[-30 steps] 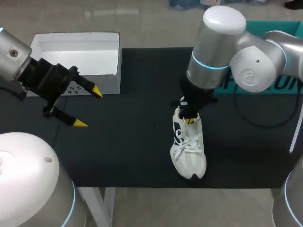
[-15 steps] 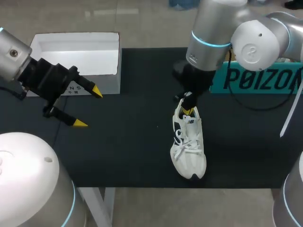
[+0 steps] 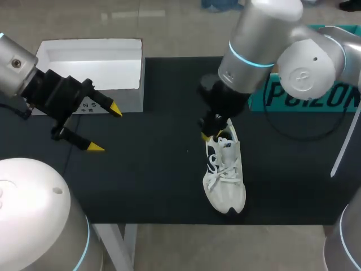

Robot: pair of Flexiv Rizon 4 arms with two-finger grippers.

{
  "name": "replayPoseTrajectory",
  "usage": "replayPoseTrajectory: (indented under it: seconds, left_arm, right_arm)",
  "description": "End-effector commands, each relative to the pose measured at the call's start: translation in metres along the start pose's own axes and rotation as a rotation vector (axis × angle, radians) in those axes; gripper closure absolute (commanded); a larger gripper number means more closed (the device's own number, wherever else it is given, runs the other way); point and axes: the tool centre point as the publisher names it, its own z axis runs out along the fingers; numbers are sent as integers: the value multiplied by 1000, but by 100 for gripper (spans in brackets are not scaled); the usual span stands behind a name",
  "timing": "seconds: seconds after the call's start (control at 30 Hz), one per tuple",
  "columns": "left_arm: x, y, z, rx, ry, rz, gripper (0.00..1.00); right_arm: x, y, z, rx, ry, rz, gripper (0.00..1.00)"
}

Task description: Take the shoe out of the shoebox, open the shoe tongue, remove and reinsert the insole, then place the shoe into the shoebox

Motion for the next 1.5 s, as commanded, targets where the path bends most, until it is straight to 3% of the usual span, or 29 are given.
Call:
replayPoseTrajectory:
  seconds: [0.03,0.1,0.17,0.2,0.27,0.3,0.37,0.43,0.47,0.5,0.53,0.57,0.6,0.7,0.73,0.77,0.97,1.03,1.13,1.2,1.5]
  left_arm:
    - [0,0,-1,-3,3,-1,0]
    - [0,0,-1,-3,3,-1,0]
    - [0,0,-1,-3,3,-1,0]
    - [0,0,-1,-3,3,-1,0]
    - [0,0,-1,-3,3,-1,0]
    - [0,0,-1,-3,3,-1,0]
    - [0,0,-1,-3,3,-1,0]
    - [0,0,-1,-3,3,-1,0]
    - [0,0,-1,-3,3,-1,0]
    - [0,0,-1,-3,3,-1,0]
    - [0,0,-1,-3,3,-1,0]
    - [0,0,-1,-3,3,-1,0]
    - [0,0,-1,-3,3,-1,0]
    - [0,0,-1,-3,3,-1,0]
    - [0,0,-1,-3,3,-1,0]
    - [0,0,-1,-3,3,-1,0]
    - [0,0,-1,-3,3,-1,0]
    - [0,0,-1,-3,3,-1,0]
    - [0,0,-1,-3,3,-1,0]
    - [0,0,-1,-3,3,-1,0]
    - [0,0,-1,-3,3,-1,0]
  right_arm:
    - [3,-2,-7,-20,195,204,0]
    - [6,-2,-8,-12,429,410,0]
    - [5,-4,-8,-78,644,542,0]
    - [4,-4,-5,-56,703,600,0]
    - [3,-1,3,-17,792,522,0]
    - [4,1,7,60,646,464,0]
    - [5,5,7,110,555,303,0]
    - [-1,3,5,105,344,179,0]
    - [-4,1,4,85,228,112,0]
    - [-5,-1,-1,13,85,27,0]
    - [-5,-3,-5,14,10,-38,0]
    - [-6,-3,-5,27,-18,-35,0]
    - [-8,-3,-12,-38,-36,17,0]
    - [2,-2,-32,-121,-53,6,0]
    - [5,-2,-38,-125,-65,-7,5]
    - [8,-2,-40,-130,-81,-27,100]
    - [7,0,-35,-144,-138,-118,100]
    - [5,-1,-30,-139,-177,-222,100]
    - [3,-3,-21,-121,-336,-315,100]
    - [0,0,-19,-107,-482,-240,100]
    - [0,0,-19,-107,-482,-240,100]
